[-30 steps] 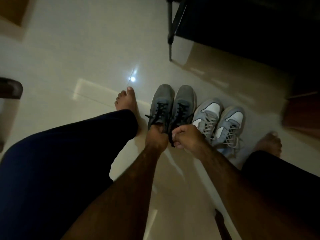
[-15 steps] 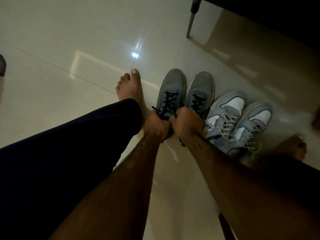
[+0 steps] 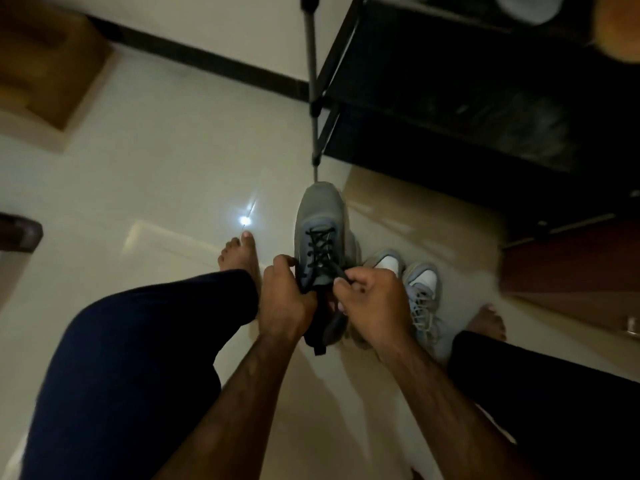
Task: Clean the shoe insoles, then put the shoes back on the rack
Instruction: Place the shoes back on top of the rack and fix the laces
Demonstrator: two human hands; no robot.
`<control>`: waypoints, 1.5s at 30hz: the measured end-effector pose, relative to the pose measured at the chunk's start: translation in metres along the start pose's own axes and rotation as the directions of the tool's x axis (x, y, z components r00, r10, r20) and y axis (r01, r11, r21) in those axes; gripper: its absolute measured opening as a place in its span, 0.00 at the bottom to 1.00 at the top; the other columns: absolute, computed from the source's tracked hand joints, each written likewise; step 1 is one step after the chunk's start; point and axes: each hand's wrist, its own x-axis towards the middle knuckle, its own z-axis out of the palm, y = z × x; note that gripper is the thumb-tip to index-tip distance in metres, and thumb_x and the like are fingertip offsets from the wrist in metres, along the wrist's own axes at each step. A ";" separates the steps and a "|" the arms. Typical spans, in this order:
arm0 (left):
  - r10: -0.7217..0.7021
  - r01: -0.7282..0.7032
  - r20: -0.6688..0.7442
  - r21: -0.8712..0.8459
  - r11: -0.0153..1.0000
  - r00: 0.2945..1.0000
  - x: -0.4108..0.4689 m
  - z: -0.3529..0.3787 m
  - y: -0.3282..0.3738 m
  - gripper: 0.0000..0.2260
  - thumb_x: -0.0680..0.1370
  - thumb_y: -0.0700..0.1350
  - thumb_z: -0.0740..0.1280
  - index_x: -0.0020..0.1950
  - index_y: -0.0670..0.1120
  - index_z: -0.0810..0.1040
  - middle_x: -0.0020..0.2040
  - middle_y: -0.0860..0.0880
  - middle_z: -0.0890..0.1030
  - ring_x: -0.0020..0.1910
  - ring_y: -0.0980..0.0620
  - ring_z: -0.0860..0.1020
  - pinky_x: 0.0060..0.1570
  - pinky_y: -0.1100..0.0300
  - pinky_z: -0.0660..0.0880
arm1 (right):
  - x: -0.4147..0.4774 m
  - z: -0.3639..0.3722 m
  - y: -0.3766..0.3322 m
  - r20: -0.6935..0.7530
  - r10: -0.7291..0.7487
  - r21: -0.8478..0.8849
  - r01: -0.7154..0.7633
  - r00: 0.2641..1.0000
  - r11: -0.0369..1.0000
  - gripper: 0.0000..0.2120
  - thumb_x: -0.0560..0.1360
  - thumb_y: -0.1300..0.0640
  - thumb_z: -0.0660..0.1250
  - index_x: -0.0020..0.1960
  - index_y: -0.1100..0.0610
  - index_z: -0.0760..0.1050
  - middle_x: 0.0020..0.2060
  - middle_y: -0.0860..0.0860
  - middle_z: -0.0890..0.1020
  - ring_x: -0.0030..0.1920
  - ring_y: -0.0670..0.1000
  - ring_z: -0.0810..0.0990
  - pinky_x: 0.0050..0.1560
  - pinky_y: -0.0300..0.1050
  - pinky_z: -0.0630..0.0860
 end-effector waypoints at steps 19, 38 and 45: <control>0.648 -0.783 -0.464 -0.193 0.591 0.603 -0.137 -0.170 0.262 0.16 0.73 0.43 0.78 0.52 0.60 0.76 0.45 0.56 0.79 0.44 0.59 0.78 0.41 0.68 0.75 | -0.109 -0.239 -0.184 -0.575 -0.560 -0.075 0.643 0.597 0.762 0.13 0.77 0.55 0.73 0.34 0.53 0.79 0.25 0.49 0.74 0.28 0.51 0.75 0.31 0.48 0.74; 0.618 -0.805 -0.578 -0.120 0.582 0.533 -0.034 -0.198 0.396 0.08 0.79 0.38 0.69 0.55 0.48 0.73 0.55 0.49 0.72 0.48 0.55 0.76 0.46 0.64 0.76 | 0.006 -0.310 -0.301 -0.625 -0.499 -0.338 0.368 0.600 0.866 0.11 0.75 0.55 0.71 0.49 0.50 0.69 0.48 0.47 0.72 0.40 0.43 0.72 0.35 0.39 0.65; 0.777 -0.854 -0.474 0.095 0.512 0.413 -0.032 -0.221 0.406 0.20 0.75 0.45 0.71 0.64 0.50 0.69 0.60 0.49 0.67 0.53 0.54 0.75 0.48 0.58 0.80 | 0.015 -0.304 -0.321 -0.611 -0.477 -0.429 0.242 0.632 0.870 0.14 0.79 0.56 0.69 0.61 0.52 0.68 0.53 0.50 0.70 0.40 0.47 0.70 0.38 0.42 0.66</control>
